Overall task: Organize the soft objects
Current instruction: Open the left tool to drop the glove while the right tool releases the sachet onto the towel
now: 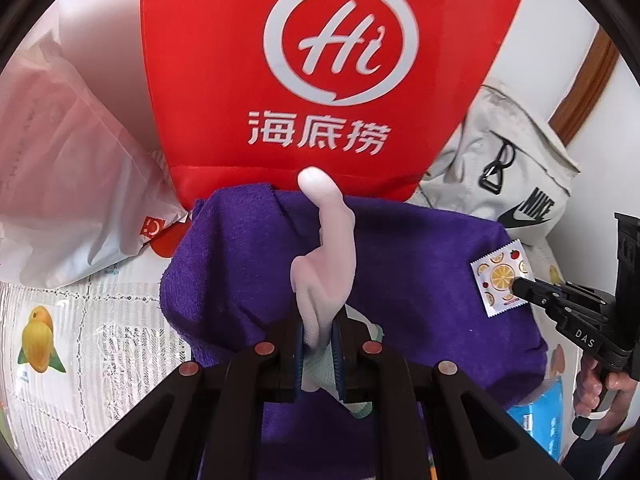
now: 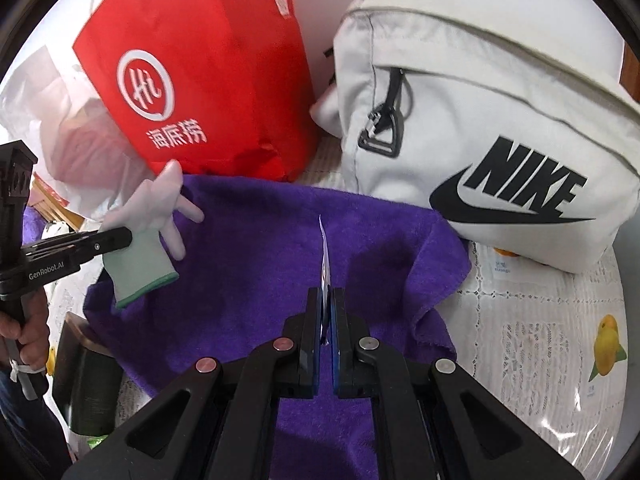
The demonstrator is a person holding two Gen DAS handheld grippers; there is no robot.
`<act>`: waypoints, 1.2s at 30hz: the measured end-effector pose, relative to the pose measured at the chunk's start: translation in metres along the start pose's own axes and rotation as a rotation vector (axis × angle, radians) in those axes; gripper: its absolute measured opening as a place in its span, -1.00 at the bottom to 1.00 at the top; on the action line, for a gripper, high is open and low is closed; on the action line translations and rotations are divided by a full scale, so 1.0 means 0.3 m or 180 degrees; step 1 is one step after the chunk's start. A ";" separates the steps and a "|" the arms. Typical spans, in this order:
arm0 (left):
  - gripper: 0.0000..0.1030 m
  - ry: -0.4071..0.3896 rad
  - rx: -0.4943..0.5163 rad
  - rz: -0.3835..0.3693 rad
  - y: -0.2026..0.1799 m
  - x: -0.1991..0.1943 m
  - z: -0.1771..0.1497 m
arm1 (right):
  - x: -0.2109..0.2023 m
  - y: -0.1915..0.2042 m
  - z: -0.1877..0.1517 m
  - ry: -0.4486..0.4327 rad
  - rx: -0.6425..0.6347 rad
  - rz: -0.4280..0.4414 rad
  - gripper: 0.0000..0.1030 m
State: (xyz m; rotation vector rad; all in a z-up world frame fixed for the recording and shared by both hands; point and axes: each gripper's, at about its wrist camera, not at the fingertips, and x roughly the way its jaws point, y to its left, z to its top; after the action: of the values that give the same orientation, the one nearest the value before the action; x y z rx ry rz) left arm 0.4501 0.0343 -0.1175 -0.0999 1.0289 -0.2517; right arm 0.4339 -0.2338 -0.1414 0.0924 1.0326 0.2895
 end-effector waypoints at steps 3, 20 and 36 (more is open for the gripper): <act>-0.77 0.0029 0.0011 0.0029 0.000 0.013 -0.002 | 0.018 -0.010 -0.003 0.0068 0.0015 -0.0027 -0.91; 0.34 -0.0034 0.0151 0.0287 -0.022 -0.081 -0.048 | -0.019 -0.004 -0.002 0.0046 -0.0117 -0.0183 -0.16; 0.35 -0.0455 0.0010 0.0317 -0.075 -0.387 -0.262 | -0.235 0.062 -0.143 -0.0093 -0.0057 -0.0329 0.45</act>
State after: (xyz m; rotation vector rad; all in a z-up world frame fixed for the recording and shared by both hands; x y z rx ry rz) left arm 0.3223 0.0447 -0.0565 -0.0626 0.8886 -0.1532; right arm 0.3599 -0.2383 -0.1007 0.0270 1.0022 0.2029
